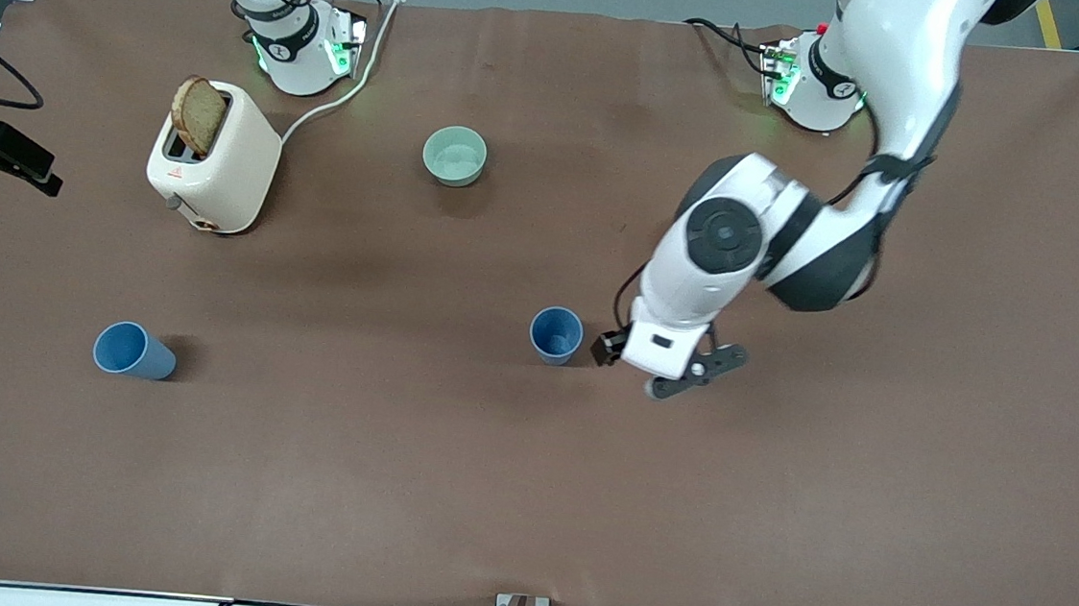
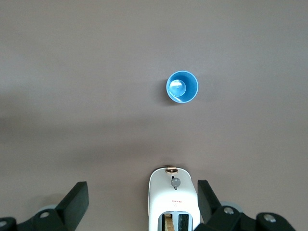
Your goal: Stack blue cups with both arms
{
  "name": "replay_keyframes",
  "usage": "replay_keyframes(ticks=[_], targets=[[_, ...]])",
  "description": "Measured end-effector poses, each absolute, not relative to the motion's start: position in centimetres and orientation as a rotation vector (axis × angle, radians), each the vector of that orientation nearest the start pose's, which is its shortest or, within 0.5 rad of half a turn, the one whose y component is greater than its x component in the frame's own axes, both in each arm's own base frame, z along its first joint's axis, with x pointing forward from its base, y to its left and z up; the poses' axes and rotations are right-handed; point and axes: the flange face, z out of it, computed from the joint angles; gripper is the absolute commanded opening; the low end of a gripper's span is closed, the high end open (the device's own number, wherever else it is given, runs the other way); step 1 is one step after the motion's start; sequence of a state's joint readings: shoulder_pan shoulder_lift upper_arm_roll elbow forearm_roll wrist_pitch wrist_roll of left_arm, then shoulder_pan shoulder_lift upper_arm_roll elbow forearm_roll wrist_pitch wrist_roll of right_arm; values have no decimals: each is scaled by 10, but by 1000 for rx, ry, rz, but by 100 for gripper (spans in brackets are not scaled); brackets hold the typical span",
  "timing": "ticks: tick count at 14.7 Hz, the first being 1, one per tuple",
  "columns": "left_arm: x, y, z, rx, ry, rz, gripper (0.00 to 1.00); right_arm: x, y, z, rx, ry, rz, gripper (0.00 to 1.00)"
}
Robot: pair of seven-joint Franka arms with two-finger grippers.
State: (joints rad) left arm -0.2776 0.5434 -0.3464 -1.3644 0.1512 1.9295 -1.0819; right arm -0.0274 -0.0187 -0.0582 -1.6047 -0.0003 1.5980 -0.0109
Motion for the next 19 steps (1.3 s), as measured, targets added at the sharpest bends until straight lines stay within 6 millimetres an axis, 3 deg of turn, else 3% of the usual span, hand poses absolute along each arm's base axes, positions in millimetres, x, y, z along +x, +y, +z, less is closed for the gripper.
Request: replay_keyframes(ticks=[4, 7, 10, 13, 16, 17, 19], targets=[[626, -291, 497, -3117, -546, -105, 100, 549, -48, 621, -3139, 118, -19, 100], [628, -211, 550, -3094, -349, -108, 100, 549, -48, 621, -3139, 119, -17, 100], [600, -137, 613, -3049, -89, -45, 100, 550, -48, 620, -3139, 120, -16, 100], [564, -96, 667, -3070, 15, -55, 100, 550, -49, 620, -3139, 121, -15, 100], [549, -60, 674, -3151, 30, -43, 100, 550, -49, 619, -3139, 123, -12, 100], [547, -56, 671, -3156, 37, -33, 100, 550, -50, 619, -3139, 123, -12, 100], [541, -68, 662, -3150, 66, -19, 100, 550, -50, 618, -3139, 125, -12, 100]])
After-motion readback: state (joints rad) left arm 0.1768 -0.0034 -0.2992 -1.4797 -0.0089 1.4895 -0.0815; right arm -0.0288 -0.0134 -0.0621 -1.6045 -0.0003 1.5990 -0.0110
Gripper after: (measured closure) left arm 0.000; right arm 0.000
